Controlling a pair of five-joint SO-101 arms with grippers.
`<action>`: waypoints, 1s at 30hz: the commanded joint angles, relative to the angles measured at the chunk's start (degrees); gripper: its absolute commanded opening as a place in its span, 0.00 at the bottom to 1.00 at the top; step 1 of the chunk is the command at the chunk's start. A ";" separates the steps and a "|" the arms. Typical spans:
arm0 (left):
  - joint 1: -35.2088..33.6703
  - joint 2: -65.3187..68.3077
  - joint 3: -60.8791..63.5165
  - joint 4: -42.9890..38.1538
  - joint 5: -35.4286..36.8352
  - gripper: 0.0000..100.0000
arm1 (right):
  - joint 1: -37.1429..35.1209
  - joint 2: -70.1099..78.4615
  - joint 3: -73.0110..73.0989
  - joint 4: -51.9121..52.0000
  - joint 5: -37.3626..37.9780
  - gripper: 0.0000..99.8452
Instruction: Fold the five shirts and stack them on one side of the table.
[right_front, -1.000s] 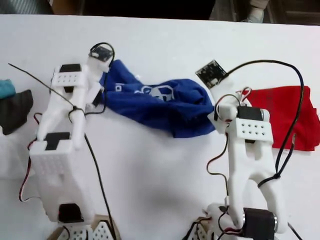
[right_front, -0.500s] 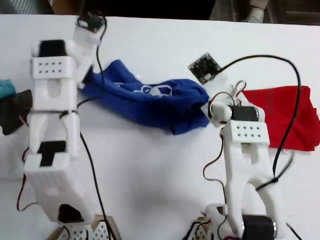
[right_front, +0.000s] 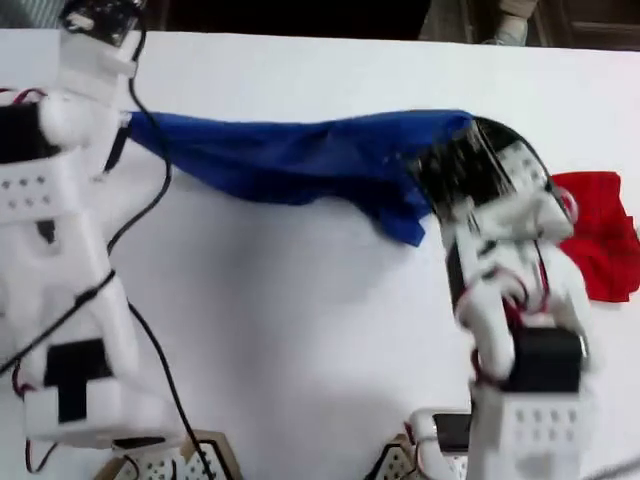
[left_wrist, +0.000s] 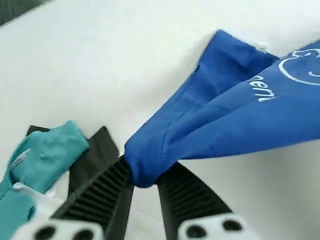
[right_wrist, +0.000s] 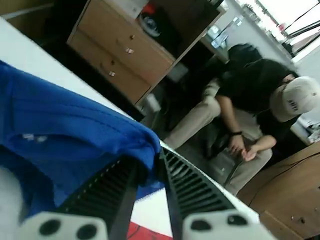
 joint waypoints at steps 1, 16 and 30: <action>-0.97 -8.44 3.03 0.79 -0.53 0.03 | -0.57 -6.90 -2.64 3.65 -0.18 0.02; -2.90 -33.58 9.45 0.70 -0.18 0.03 | 2.86 -15.16 -16.88 3.12 -0.70 0.02; -5.10 -44.48 15.08 0.88 -0.44 0.02 | 2.77 1.27 -53.10 13.23 -2.64 0.02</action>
